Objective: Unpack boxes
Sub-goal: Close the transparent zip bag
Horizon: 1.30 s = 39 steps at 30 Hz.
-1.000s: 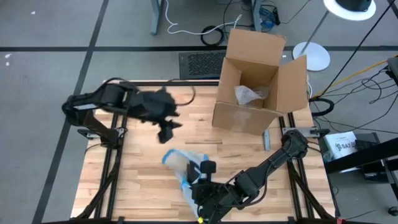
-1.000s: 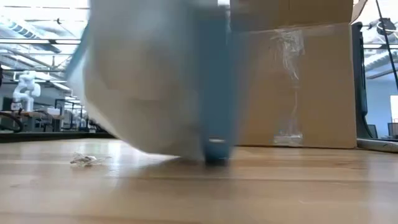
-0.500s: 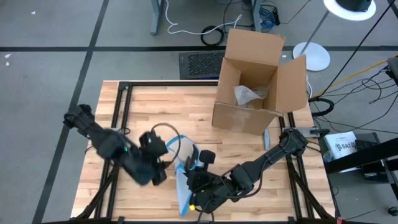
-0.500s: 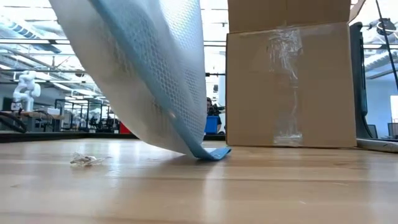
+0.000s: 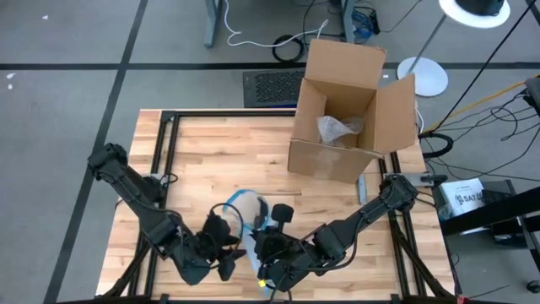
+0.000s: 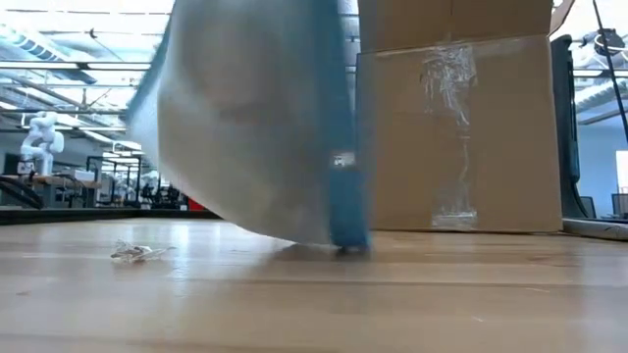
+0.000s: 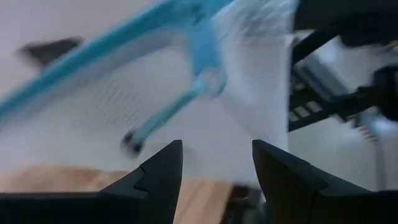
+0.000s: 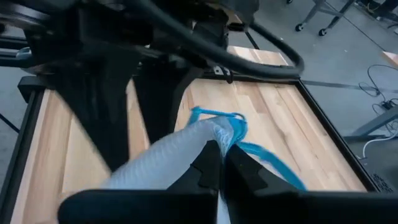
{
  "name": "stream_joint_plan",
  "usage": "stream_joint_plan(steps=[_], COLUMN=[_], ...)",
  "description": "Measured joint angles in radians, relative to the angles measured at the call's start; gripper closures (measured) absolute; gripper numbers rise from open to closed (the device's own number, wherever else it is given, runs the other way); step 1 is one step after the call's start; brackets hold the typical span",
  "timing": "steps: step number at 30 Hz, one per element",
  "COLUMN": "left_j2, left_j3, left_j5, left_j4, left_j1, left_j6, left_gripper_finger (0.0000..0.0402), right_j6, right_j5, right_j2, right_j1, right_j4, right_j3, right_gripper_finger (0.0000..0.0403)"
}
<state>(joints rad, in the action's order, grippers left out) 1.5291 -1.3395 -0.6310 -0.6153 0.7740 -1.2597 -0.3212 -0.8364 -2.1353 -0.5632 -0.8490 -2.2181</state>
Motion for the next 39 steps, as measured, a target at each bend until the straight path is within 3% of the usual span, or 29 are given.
stream_joint_plan(steps=[7,10,21,29,32,36,39], left_j2=[-0.026,-0.040,-0.039,-0.039,-0.039,-0.040,-0.040], left_j3=[0.003,0.003,0.090,0.106,0.106,0.105,0.104], left_j5=[0.020,-0.018,-0.060,-0.079,-0.056,-0.034,0.000], left_j4=[0.033,0.039,0.038,0.128,0.123,0.087,0.083], left_j1=[0.001,0.010,-0.013,-0.064,-0.082,-0.092,-0.094], left_j6=[0.016,0.008,-0.191,-0.032,0.014,0.047,0.108], left_gripper_finger=[0.0201,0.0201,0.0201,0.0206,0.0243,0.0363,0.0392], right_j6=[0.004,-0.002,-0.007,-0.011,-0.011,-0.041,-0.086], right_j5=[-0.002,-0.003,-0.006,-0.006,-0.002,0.006,0.006], right_j2=[0.002,0.002,0.002,0.002,0.002,0.001,0.001], right_j1=[0.000,0.001,0.002,0.002,0.002,0.002,0.002], right_j4=[-0.012,-0.017,-0.014,-0.010,-0.011,-0.033,-0.068], right_j3=[0.000,0.000,0.000,0.000,0.000,0.000,0.000], right_gripper_finger=[0.0403,0.0403,0.0403,0.0403,0.0403,0.0402,0.0395])
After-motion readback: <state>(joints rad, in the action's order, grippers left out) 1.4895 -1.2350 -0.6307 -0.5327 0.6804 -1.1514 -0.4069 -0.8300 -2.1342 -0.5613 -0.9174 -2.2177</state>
